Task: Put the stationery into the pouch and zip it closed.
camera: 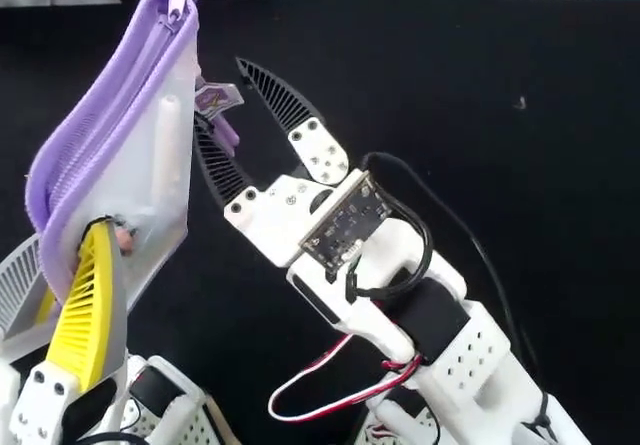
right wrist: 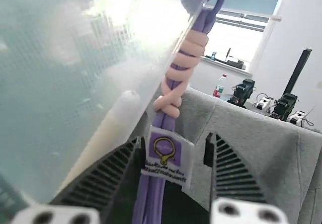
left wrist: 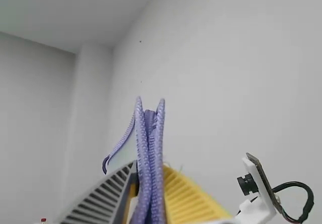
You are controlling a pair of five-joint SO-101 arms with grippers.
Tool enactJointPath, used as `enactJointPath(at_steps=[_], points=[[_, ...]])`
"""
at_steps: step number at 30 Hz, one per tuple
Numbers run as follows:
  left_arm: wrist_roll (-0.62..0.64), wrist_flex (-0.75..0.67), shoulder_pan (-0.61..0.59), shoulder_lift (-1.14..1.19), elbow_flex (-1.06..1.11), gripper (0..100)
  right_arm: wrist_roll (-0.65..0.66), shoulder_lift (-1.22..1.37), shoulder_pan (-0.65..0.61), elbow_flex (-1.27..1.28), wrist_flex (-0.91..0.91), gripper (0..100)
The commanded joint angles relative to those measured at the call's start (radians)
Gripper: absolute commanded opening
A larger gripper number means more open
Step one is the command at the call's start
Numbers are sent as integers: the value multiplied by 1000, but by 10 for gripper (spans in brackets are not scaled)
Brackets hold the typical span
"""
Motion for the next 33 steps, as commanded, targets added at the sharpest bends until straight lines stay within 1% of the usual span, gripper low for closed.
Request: enactJointPath(at_steps=[1,9,15,18,23,29,33], points=[[8,0,19,11,-22,29,-6,27,-46,-56,11,216],[8,0,19,11,-22,29,-6,166,-48,-58,6,215],[8,0,19,11,-22,29,0,216,-41,-64,5,214],[8,0,19,11,-22,29,3,214,-37,-65,5,168],[8,0,19,11,-24,29,25,216,32,-81,-2,13],[6,0,19,11,-24,29,31,216,98,-111,5,11],[3,-5,19,11,-33,29,51,214,167,-120,-2,11]])
